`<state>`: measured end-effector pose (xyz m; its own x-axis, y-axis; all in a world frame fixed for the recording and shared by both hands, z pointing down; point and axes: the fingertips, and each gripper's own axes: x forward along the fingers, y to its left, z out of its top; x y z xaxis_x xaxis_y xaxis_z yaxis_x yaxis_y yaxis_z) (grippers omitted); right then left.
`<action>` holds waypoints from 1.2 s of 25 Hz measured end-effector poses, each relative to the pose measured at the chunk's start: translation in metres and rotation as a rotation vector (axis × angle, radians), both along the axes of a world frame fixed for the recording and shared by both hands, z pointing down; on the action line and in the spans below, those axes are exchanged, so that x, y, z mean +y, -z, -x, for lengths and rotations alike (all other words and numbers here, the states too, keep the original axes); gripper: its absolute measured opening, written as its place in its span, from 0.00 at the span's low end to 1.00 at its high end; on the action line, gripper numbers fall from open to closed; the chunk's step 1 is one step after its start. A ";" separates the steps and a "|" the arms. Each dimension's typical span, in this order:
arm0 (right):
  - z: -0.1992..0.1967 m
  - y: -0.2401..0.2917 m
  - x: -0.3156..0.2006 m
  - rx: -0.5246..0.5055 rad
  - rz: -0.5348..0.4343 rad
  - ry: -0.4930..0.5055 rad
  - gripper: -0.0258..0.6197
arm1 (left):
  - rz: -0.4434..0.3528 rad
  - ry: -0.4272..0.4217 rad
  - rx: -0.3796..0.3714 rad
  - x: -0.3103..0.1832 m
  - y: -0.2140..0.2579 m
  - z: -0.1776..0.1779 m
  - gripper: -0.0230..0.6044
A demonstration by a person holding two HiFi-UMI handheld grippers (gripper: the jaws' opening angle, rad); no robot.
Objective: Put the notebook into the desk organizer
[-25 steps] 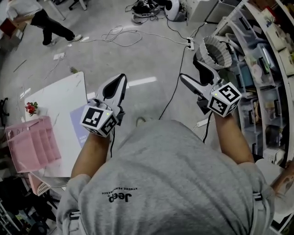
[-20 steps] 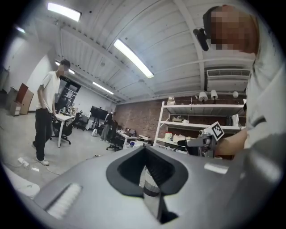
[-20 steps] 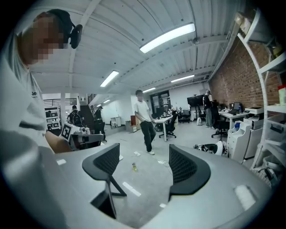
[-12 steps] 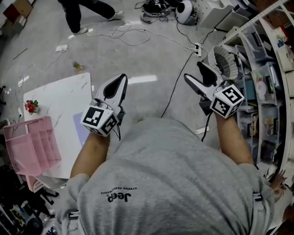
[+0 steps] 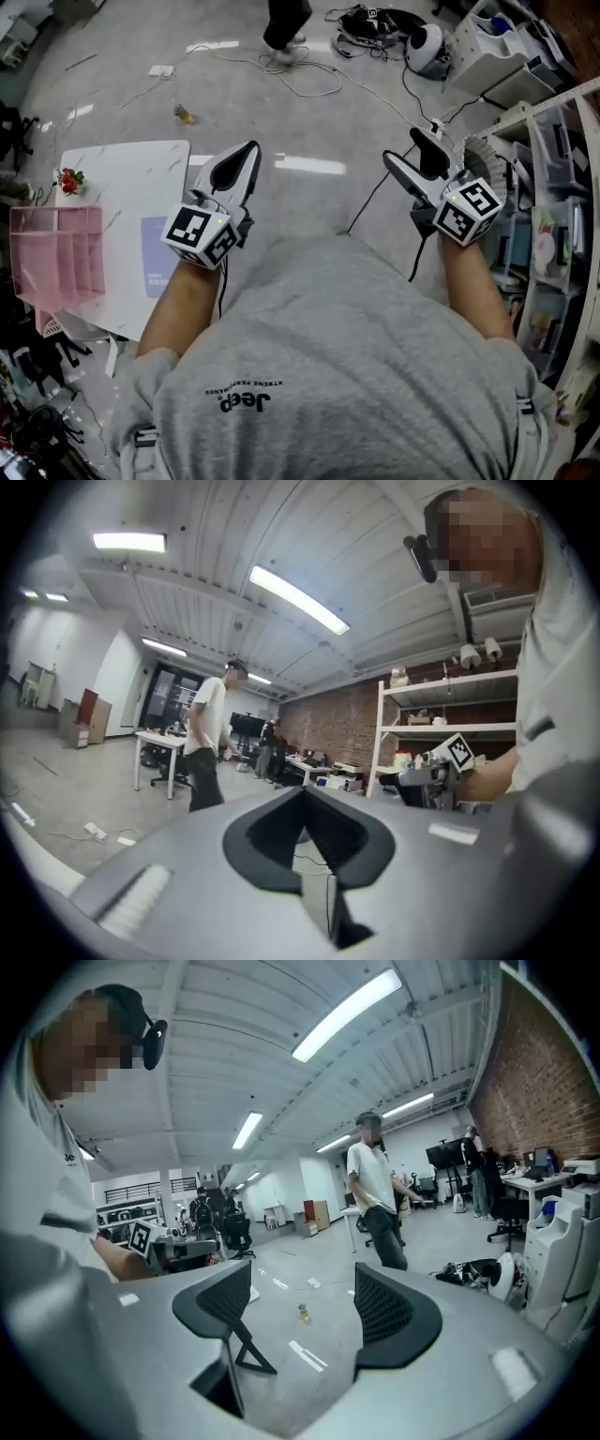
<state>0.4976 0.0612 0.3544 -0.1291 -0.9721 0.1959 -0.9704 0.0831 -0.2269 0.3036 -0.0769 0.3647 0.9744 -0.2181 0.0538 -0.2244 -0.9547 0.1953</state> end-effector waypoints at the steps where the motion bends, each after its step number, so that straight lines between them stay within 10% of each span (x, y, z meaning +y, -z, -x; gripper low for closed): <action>1: -0.011 -0.001 -0.001 -0.005 0.002 0.022 0.54 | 0.008 0.030 -0.001 0.001 -0.001 -0.008 0.08; 11: -0.053 -0.036 -0.035 -0.080 0.067 0.229 0.54 | 0.054 0.242 -0.008 0.004 -0.006 -0.027 0.08; 30: 0.268 -0.143 -0.178 -0.198 0.309 0.742 0.54 | 0.021 0.703 -0.062 -0.019 -0.035 0.278 0.08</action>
<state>0.2300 -0.1172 0.4979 -0.7762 -0.5269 0.3463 -0.6275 0.5920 -0.5058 0.0256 -0.0960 0.3993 0.5979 -0.7932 0.1158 -0.7980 -0.5753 0.1795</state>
